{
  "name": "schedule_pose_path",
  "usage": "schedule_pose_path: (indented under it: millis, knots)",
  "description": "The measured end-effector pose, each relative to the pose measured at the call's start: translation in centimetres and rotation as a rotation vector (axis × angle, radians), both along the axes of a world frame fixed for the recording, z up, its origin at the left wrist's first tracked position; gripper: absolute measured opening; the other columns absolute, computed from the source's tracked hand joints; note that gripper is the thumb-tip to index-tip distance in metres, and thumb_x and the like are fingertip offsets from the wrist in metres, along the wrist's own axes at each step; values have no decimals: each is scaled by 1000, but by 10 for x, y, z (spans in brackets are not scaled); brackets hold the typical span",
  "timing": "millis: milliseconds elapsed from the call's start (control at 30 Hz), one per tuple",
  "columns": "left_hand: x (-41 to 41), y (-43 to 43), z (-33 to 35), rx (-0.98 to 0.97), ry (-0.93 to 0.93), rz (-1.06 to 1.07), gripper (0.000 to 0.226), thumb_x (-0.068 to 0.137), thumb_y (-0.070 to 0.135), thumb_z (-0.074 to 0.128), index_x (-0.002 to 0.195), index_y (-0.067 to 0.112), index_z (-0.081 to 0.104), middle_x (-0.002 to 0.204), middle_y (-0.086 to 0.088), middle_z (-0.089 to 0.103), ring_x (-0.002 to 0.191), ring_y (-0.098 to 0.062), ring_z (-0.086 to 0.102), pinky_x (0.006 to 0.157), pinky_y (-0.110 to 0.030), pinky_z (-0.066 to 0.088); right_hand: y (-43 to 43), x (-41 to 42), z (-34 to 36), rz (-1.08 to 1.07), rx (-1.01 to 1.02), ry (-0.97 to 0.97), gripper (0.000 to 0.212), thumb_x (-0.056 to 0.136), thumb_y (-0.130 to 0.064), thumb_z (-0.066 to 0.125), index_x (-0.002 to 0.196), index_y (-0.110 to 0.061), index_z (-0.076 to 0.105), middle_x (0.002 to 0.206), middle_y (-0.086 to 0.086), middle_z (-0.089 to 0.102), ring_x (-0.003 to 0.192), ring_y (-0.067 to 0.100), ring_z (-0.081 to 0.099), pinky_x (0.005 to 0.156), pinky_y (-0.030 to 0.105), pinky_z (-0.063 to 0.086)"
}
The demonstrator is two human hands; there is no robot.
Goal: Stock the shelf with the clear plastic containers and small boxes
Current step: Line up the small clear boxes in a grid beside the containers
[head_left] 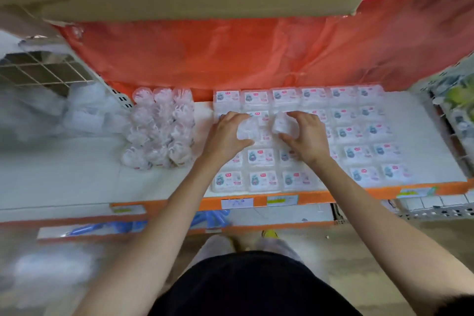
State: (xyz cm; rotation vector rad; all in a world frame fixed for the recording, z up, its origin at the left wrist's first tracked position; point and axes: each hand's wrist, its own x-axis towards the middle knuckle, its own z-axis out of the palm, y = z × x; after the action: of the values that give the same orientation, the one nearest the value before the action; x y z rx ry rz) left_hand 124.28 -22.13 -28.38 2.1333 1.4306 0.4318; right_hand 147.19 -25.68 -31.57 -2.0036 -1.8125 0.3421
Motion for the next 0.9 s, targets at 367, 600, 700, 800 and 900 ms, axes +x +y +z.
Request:
schedule_pose_path:
  millis: [367,600,700,800,900]
  knots:
    - [12,-20,-4,-39,34,179,66,81,30,77,140,19,49,137,0,49,129,-19,42,105,-35,37,11,11,-9,94,-135,-10,65,85,-38,72,142,-19,46,157,10,30,143,29,26,112,42,16]
    - [8,-24,0,27,17,229,65,80,28,77,138,19,50,138,1,49,130,-19,41,104,-35,37,6,-28,12,11,87,491,42,87,-32,70,124,-13,60,121,7,62,110,22,59,91,30,46]
    - [2,-32,-1,62,-16,257,64,79,26,77,137,19,51,138,3,49,130,-17,41,103,-33,36,2,-62,22,-30,-27,771,34,89,-30,72,117,-14,62,98,2,68,85,15,66,71,25,55]
    - [-5,-36,-1,74,-4,242,65,79,27,77,137,20,50,139,4,49,130,-17,40,103,-32,34,-1,-80,22,-53,-207,816,35,89,-33,72,117,-18,57,93,-1,66,78,10,65,66,27,56]
    - [-8,-33,-2,86,-2,222,65,79,27,77,137,20,51,140,4,48,129,-16,40,103,-31,33,-2,-86,13,-93,-294,981,28,91,-26,70,113,-13,59,90,14,70,74,24,67,57,27,53]
